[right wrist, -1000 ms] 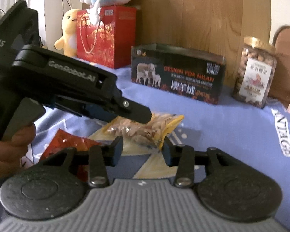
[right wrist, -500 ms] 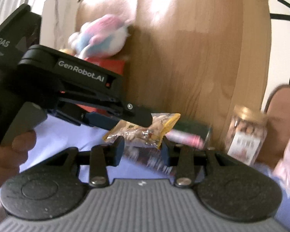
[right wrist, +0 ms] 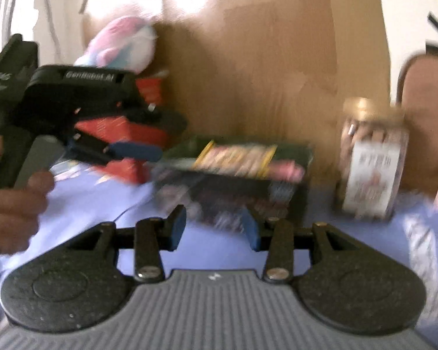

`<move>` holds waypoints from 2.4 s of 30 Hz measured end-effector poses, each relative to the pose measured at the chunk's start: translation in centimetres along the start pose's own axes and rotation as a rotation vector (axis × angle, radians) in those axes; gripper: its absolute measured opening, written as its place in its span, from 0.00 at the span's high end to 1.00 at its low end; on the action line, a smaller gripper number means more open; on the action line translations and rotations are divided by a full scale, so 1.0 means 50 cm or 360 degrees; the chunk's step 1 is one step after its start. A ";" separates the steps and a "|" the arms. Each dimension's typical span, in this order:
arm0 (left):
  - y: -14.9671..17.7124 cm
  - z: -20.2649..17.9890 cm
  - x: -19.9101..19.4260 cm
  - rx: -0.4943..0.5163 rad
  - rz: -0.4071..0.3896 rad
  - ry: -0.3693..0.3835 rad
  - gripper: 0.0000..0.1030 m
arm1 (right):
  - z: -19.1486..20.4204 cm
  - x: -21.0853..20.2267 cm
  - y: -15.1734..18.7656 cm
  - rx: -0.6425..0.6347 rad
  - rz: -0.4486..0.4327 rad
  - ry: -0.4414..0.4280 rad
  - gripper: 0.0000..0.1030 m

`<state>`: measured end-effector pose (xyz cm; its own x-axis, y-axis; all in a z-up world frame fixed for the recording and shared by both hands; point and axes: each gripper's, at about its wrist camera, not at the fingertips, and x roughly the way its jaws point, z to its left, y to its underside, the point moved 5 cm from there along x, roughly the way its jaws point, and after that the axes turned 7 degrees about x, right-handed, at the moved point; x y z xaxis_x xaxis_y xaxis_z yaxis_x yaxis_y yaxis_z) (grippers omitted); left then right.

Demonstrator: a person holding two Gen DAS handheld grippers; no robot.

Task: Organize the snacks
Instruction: 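Lower the peanut packet into the black tin and open the left tool, then move the left tool to the clear snack packet and grasp it, then lift the clear packet into the tin and open the left tool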

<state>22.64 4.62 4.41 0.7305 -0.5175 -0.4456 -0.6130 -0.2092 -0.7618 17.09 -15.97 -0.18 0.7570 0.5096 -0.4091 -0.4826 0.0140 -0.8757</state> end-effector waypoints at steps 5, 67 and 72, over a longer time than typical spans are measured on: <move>0.094 -0.019 -0.072 0.0058 0.0097 0.0058 0.42 | 0.032 -0.080 0.088 0.0051 0.0138 -0.0101 0.56; 0.102 -0.046 -0.182 0.0113 0.0082 0.0115 0.82 | 0.045 -0.138 0.020 0.0409 0.0204 -0.0497 0.84; -0.017 -0.035 -0.079 0.0149 -0.0025 0.0043 0.78 | 0.006 -0.049 -0.096 0.0332 0.0031 -0.0377 0.84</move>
<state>19.75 5.39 7.62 0.7306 -0.5371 -0.4217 -0.5701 -0.1397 -0.8096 17.44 -17.02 5.08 0.6348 0.6974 -0.3326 -0.5945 0.1659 -0.7868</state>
